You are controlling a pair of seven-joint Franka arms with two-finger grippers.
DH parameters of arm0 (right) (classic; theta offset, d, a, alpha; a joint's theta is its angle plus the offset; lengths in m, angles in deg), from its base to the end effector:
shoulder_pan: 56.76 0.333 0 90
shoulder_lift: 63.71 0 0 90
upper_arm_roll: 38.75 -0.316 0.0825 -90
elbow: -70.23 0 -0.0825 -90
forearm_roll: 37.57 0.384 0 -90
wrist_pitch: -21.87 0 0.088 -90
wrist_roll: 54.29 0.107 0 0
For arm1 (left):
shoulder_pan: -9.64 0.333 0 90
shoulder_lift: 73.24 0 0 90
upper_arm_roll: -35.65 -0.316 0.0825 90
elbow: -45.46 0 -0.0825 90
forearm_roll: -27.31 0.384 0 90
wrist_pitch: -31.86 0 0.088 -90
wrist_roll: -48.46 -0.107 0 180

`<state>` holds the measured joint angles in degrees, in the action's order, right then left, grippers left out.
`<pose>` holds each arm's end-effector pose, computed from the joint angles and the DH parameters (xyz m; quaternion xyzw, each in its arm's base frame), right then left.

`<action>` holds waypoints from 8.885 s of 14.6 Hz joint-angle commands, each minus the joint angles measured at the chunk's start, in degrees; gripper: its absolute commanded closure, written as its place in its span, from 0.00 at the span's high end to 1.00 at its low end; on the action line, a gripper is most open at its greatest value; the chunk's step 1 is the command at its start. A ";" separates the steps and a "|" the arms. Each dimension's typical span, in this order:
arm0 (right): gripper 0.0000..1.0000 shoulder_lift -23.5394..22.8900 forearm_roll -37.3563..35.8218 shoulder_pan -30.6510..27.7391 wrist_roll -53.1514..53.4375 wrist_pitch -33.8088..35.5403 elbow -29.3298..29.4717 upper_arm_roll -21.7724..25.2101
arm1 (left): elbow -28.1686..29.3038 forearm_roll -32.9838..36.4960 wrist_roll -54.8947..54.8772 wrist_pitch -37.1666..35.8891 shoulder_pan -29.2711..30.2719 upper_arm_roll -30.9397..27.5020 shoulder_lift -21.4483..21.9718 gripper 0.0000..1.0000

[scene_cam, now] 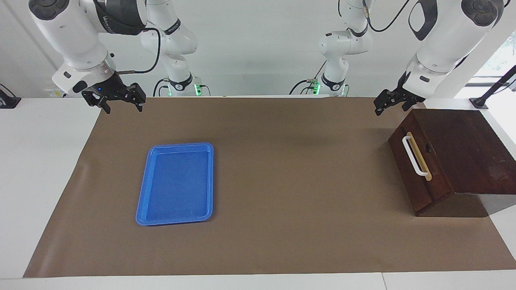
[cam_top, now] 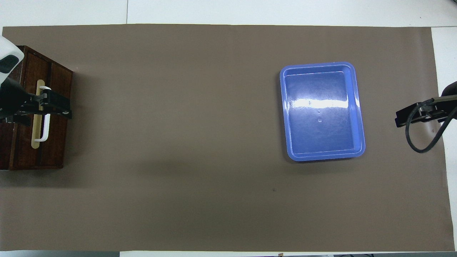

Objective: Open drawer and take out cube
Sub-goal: 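Grasp the white drawer handle with the left gripper and pull it open, then release the handle and move the left gripper over the yellow cube, then lower the left gripper and grasp the yellow cube in the drawer, then lift the cube with the left gripper while the right gripper approaches it, then grasp the yellow cube with the right gripper beside the left gripper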

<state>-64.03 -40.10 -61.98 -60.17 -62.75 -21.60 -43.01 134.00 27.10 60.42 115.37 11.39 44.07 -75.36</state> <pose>0.5441 -0.0143 0.5991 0.9967 0.0422 -0.0668 0.0179 0.5493 -0.0631 0.6069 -0.9970 -0.0458 0.0621 0.0056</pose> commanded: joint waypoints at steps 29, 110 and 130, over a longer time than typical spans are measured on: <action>1.00 0.41 -0.11 -0.67 -0.88 -3.26 -0.19 0.22 | 32.93 26.66 -11.89 52.10 4.76 -0.69 -3.06 1.00; 1.00 -13.32 51.65 21.57 76.20 -27.09 -12.74 1.10 | 12.80 -0.41 131.48 35.23 -35.77 -0.69 -6.57 0.00; 1.00 -5.66 59.65 23.94 65.74 -36.75 -26.64 1.10 | 13.24 -0.32 131.48 35.14 -35.77 -0.69 -6.48 0.00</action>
<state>-71.57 17.65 -38.17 7.54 -98.78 -45.55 -41.90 147.83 26.43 191.10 149.94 -24.49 43.74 -81.69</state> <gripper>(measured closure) 0.000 0.449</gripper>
